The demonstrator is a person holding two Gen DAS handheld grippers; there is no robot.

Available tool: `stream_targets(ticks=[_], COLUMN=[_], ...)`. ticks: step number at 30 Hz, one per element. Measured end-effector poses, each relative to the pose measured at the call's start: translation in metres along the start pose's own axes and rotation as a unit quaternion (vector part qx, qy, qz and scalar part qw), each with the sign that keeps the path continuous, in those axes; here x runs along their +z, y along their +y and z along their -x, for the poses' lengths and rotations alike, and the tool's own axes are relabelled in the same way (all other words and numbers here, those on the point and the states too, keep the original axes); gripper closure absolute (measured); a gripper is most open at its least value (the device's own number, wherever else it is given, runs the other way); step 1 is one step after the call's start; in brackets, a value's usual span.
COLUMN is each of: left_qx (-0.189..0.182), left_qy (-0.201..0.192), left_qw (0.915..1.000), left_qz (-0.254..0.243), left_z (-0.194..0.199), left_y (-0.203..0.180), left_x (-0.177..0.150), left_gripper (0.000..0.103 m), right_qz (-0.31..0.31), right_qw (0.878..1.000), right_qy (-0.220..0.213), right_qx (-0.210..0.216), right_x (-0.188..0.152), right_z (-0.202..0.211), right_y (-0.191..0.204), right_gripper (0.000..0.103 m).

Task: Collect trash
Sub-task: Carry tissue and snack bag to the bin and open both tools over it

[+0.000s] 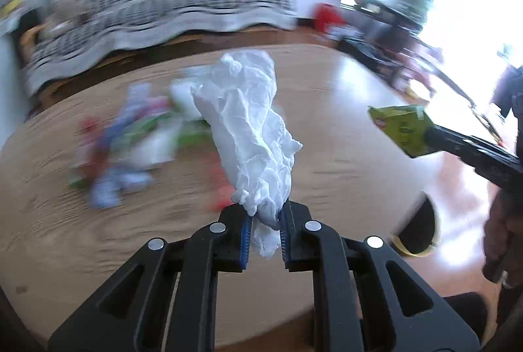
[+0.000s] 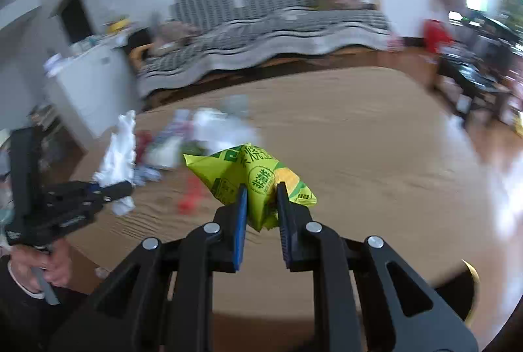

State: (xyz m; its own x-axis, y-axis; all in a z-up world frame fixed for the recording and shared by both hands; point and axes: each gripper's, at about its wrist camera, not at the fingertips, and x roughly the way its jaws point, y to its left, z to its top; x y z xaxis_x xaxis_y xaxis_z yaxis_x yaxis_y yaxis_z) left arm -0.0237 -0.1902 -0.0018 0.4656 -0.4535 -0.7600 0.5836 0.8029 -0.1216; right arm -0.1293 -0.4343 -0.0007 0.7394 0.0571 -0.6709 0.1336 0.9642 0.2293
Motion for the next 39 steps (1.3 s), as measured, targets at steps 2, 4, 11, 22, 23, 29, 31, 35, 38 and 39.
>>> stream_targets(ticks=[2, 4, 11, 22, 23, 29, 31, 35, 38, 39], left_qx=[-0.045, -0.080, -0.192, -0.180, -0.179, -0.181, -0.185, -0.190, -0.202, -0.207], left_qy=[0.010, 0.023, 0.089, 0.180, 0.183, 0.186, 0.183, 0.181, 0.159, 0.157], left_qw=[0.9983, 0.9937, 0.9531, 0.9218, 0.9223, 0.9238, 0.9236, 0.9261, 0.9269, 0.9243], left_qz=[-0.036, -0.075, -0.217, -0.292, -0.289, -0.282, -0.282, -0.271, -0.273, -0.280], left_z=[-0.015, -0.031, -0.099, -0.211, -0.219, -0.240, -0.242, -0.244, -0.235, -0.231], left_y=[-0.060, -0.113, -0.294, -0.367, -0.366, -0.367, -0.370, -0.372, -0.372, -0.373], left_x=[0.004, 0.005, -0.018, -0.081, -0.081, -0.082, -0.084, -0.081, -0.081, -0.081], left_gripper=[0.089, 0.089, 0.089, 0.089, 0.089, 0.089, 0.088, 0.058, 0.035, 0.033], right_qz=[-0.020, -0.050, -0.164, -0.255, -0.257, -0.264, -0.266, -0.278, -0.280, -0.277], right_qw=[0.999, 0.996, 0.973, 0.948, 0.948, 0.945, 0.944, 0.940, 0.939, 0.939], right_qy=[-0.001, 0.000, 0.021, 0.082, 0.087, 0.099, 0.100, 0.101, 0.088, 0.081], right_qx=[-0.038, -0.077, -0.163, -0.171, -0.170, -0.166, -0.165, -0.168, -0.180, -0.184], right_x=[-0.015, -0.038, -0.132, -0.218, -0.221, -0.210, -0.206, -0.203, -0.201, -0.200], right_z=[0.025, 0.053, 0.104, 0.073, 0.068, 0.043, 0.039, 0.034, 0.042, 0.046], right_y=[-0.038, -0.083, -0.210, -0.296, -0.298, -0.299, -0.302, -0.315, -0.318, -0.316], right_gripper=[0.085, 0.085, 0.085, 0.085, 0.085, 0.085, 0.085, 0.080, 0.032, 0.029])
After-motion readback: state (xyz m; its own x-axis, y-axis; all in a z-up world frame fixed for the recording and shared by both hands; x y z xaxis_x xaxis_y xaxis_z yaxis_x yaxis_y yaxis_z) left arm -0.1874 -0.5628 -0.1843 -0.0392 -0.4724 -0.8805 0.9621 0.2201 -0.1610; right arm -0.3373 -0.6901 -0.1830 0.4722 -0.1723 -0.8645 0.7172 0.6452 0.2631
